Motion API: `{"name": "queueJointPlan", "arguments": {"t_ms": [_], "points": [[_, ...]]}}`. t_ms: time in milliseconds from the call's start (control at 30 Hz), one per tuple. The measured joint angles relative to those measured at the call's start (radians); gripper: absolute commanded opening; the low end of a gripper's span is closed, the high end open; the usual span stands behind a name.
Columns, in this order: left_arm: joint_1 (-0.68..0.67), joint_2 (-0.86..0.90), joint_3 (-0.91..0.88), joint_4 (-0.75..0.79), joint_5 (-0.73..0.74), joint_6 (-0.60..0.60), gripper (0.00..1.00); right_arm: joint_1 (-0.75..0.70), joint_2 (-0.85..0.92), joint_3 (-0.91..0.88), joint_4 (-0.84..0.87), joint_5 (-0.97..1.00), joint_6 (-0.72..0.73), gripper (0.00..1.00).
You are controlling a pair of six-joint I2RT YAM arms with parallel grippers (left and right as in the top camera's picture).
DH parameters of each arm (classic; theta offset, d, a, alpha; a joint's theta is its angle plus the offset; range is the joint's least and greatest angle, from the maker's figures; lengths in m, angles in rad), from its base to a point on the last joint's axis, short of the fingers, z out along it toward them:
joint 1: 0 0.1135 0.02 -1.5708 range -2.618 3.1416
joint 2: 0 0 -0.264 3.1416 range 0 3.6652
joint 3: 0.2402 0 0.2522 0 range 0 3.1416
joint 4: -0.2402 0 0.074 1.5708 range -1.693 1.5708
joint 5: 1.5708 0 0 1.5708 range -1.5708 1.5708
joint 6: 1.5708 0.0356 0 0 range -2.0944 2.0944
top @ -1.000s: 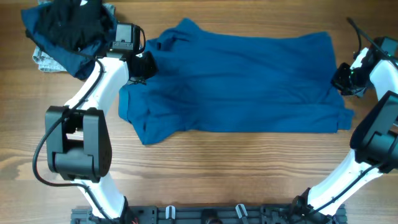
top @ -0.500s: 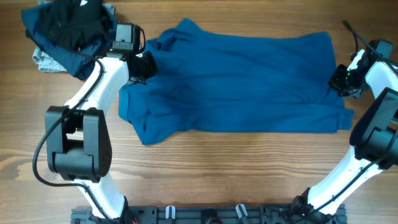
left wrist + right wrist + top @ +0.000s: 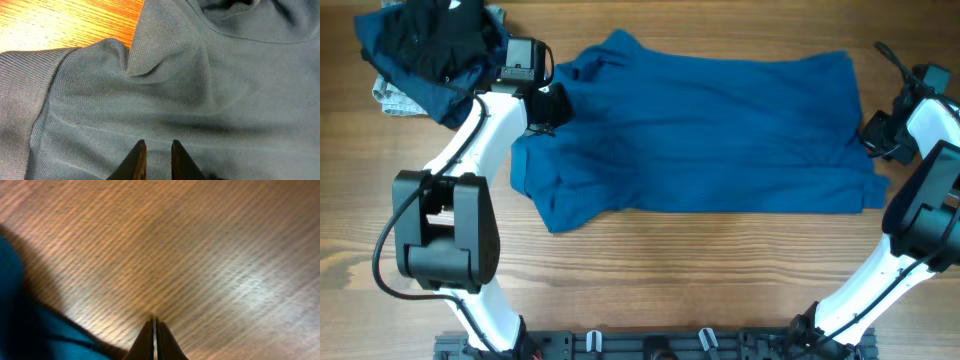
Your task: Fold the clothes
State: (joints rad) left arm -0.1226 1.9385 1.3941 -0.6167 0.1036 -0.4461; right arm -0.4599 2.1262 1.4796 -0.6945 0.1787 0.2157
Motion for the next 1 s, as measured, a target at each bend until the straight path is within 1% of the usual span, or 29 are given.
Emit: {"name": "queueJointPlan", "arguments": {"t_ms": [100, 133, 167, 200, 267, 367, 400, 433, 500, 600, 667, 800, 833, 1000], "points": [[0.000, 0.000, 0.000, 0.000, 0.000, 0.013, 0.19, 0.000, 0.000, 0.000, -0.018, 0.005, 0.029, 0.04], [0.000, 0.000, 0.000, 0.001, 0.000, 0.022, 0.21, -0.001, -0.001, 0.002, -0.023, -0.012, 0.031, 0.07], [0.000, 0.000, 0.000, 0.004, 0.000, 0.032, 0.23, -0.002, -0.004, 0.002, -0.024, -0.036, 0.032, 0.19], [0.000, 0.000, 0.000, 0.004, 0.002, 0.040, 0.28, -0.002, -0.013, 0.002, -0.026, -0.068, 0.031, 0.29], [0.000, 0.003, 0.017, -0.001, 0.019, 0.046, 0.44, -0.002, -0.049, 0.010, -0.019, -0.144, 0.019, 0.45], [0.000, 0.014, 0.103, 0.001, 0.055, 0.058, 0.66, -0.002, -0.137, 0.077, 0.010, -0.287, 0.008, 0.61], [0.000, 0.014, 0.159, 0.016, 0.078, 0.060, 0.79, -0.002, -0.167, 0.127, 0.017, -0.348, 0.006, 0.68], [0.000, 0.014, 0.201, 0.032, 0.090, 0.058, 0.88, 0.001, -0.183, 0.155, 0.024, -0.377, 0.004, 0.72], [0.000, 0.014, 0.240, 0.054, 0.105, 0.064, 0.98, 0.013, -0.203, 0.195, 0.027, -0.426, 0.004, 0.80], [0.000, 0.015, 0.300, 0.077, 0.130, 0.065, 0.99, 0.050, -0.205, 0.198, 0.024, -0.456, 0.001, 0.85], [0.000, 0.027, 0.330, 0.083, 0.135, 0.036, 0.99, 0.090, -0.205, 0.198, 0.024, -0.467, 0.008, 0.86], [0.003, 0.080, 0.352, 0.087, 0.139, -0.092, 1.00, 0.135, -0.205, 0.198, 0.023, -0.475, 0.020, 0.89], [0.011, 0.121, 0.352, 0.087, 0.147, -0.154, 1.00, 0.143, -0.205, 0.198, 0.023, -0.475, 0.024, 0.89], [0.059, 0.212, 0.352, 0.126, 0.165, -0.283, 0.99, 0.150, -0.204, 0.198, 0.061, -0.478, 0.074, 0.89]]}}
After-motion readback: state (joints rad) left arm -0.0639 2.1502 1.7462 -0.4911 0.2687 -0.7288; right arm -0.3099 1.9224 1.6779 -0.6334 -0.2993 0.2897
